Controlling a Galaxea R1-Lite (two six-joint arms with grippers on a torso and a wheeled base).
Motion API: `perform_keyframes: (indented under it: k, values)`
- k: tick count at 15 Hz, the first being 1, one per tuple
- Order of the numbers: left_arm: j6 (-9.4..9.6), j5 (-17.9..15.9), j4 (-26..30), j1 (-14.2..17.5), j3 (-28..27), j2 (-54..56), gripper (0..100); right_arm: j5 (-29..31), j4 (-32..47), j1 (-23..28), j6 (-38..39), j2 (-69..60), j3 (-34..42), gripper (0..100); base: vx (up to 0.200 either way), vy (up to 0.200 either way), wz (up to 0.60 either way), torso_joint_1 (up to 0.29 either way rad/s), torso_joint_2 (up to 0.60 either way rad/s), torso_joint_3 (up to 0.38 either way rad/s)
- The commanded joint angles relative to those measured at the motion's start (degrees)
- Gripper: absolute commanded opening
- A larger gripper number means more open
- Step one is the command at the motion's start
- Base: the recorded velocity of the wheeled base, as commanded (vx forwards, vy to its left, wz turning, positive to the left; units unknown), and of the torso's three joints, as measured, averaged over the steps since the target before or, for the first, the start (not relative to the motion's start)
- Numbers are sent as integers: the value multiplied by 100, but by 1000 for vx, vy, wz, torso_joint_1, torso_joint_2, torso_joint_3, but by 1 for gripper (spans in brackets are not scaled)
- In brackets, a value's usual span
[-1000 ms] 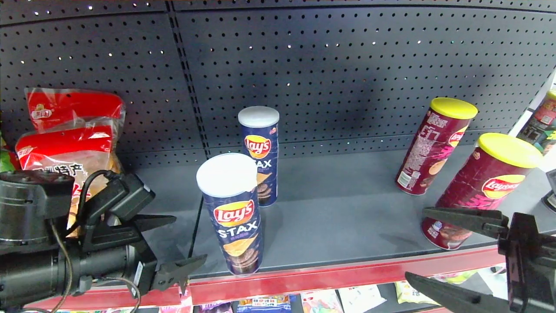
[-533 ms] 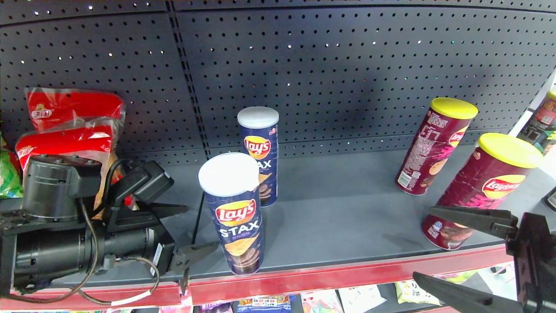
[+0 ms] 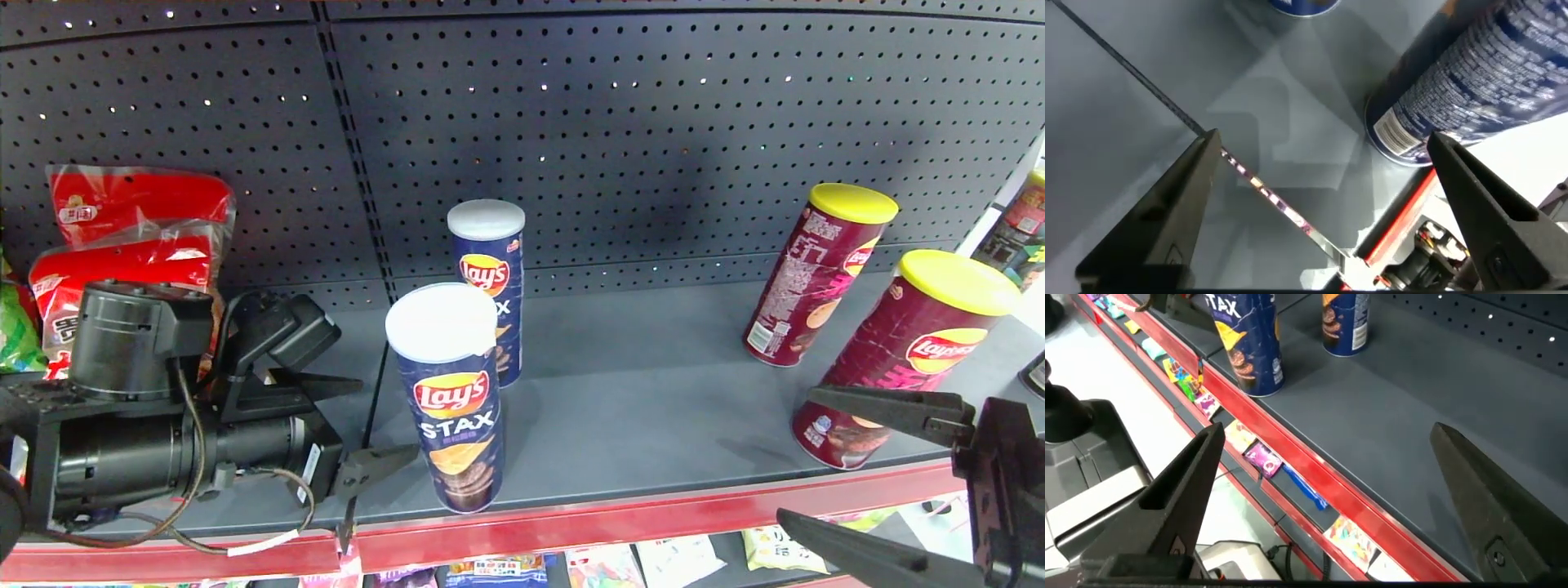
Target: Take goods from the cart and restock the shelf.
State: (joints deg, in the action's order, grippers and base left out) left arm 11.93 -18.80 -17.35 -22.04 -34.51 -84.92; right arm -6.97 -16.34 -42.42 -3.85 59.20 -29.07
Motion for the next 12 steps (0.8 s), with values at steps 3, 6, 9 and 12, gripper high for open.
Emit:
perform_keyframes:
  k: [3, 6, 9, 12]
  values:
    - [2, -1, -6, -81, -196, -183, 100, 3, -1, -3, -1, 13, -11, 100, 0, 0, 0, 0, 0, 0]
    - [2, -1, -6, -134, -205, -227, 100, -6, -1, -3, -1, 13, -19, 100, 0, 0, 0, 0, 0, 0]
    - [2, -1, -14, -143, -205, -262, 100, 3, -1, -3, -1, 22, -11, 100, 0, 0, 0, 0, 0, 0]
    - [2, -1, -85, -143, -240, -306, 100, 3, -1, -3, -1, 22, -19, 100, 0, 0, 0, 0, 0, 0]
